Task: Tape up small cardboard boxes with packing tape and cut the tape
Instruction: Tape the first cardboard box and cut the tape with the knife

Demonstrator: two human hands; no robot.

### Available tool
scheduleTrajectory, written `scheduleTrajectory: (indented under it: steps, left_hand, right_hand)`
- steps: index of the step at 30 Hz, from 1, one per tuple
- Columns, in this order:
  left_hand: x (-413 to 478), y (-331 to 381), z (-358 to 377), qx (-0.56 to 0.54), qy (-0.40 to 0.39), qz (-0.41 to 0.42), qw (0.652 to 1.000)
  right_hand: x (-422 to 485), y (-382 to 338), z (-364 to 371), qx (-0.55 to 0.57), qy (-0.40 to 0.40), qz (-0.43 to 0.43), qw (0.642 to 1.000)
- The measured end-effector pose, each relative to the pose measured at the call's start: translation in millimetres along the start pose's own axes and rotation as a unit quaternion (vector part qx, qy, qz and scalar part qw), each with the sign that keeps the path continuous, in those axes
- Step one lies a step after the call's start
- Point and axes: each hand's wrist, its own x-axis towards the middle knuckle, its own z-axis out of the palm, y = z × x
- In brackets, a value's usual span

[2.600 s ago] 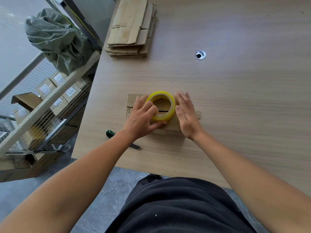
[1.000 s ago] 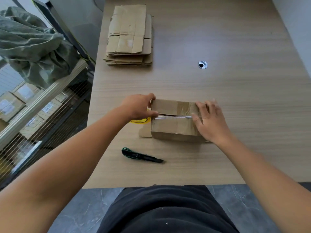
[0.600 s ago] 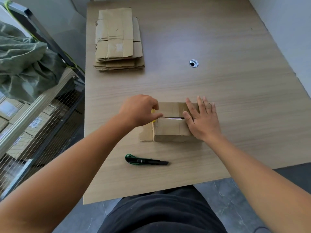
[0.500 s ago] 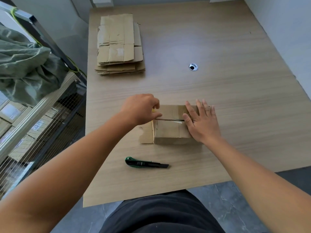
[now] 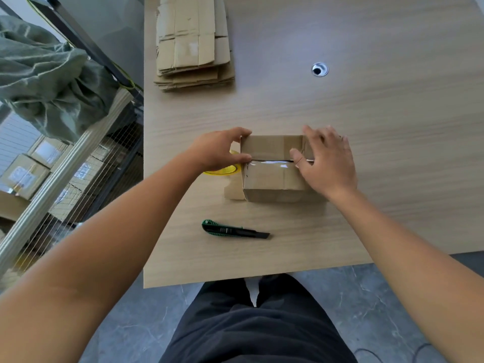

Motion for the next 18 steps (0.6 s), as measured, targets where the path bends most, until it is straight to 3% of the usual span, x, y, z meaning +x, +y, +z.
scheduleTrajectory:
  steps: [2, 4, 6, 7, 8, 10, 11, 12, 13, 14, 15, 18]
  left_hand:
    - [0, -2, 3, -0.012, 0.006, 0.006, 1.0]
    - [-1, -3, 5, -0.017, 0.015, 0.018, 1.0]
    - [-2, -2, 6, -0.024, 0.023, 0.03, 0.999]
    - [-1, -3, 7, -0.03, 0.026, 0.035, 0.999]
    - [-1, -3, 8, -0.035, 0.028, 0.038, 0.998]
    - [2, -5, 8, -0.036, 0.029, 0.04, 0.998]
    - [3, -6, 8, -0.035, 0.03, 0.044, 0.998]
    - [4, -8, 9, -0.035, 0.032, 0.05, 0.998]
    - [5, -9, 11, -0.034, 0.035, 0.057, 0.997]
    - [6, -10, 12, -0.032, 0.04, 0.061, 0.997]
    - [7, -11, 13, -0.029, 0.044, 0.061, 0.997]
    - [11, -14, 13, -0.031, 0.049, 0.068, 0.996]
  right_hand:
    - [-12, -1, -7, 0.089, 0.143, -0.06, 0.984]
    - [-38, -15, -7, 0.115, 0.249, -0.187, 0.943]
    - [-81, -49, 11, 0.121, 0.229, -0.295, 0.92]
    - [-107, -70, 25, 0.127, 0.186, -0.296, 0.928]
    - [-133, -93, 42, 0.144, 0.127, -0.244, 0.951]
    - [-172, -136, 73, 0.204, -0.057, 0.008, 0.977]
    - [-181, -152, 88, 0.256, -0.154, 0.171, 0.939]
    - [-185, -165, 104, 0.318, -0.206, 0.32, 0.868]
    - [-182, -174, 117, 0.361, -0.211, 0.434, 0.798]
    - [-176, -182, 130, 0.376, -0.181, 0.512, 0.751]
    - [-168, -188, 142, 0.365, -0.142, 0.564, 0.727]
    - [-145, -208, 164, 0.296, -0.07, 0.64, 0.706]
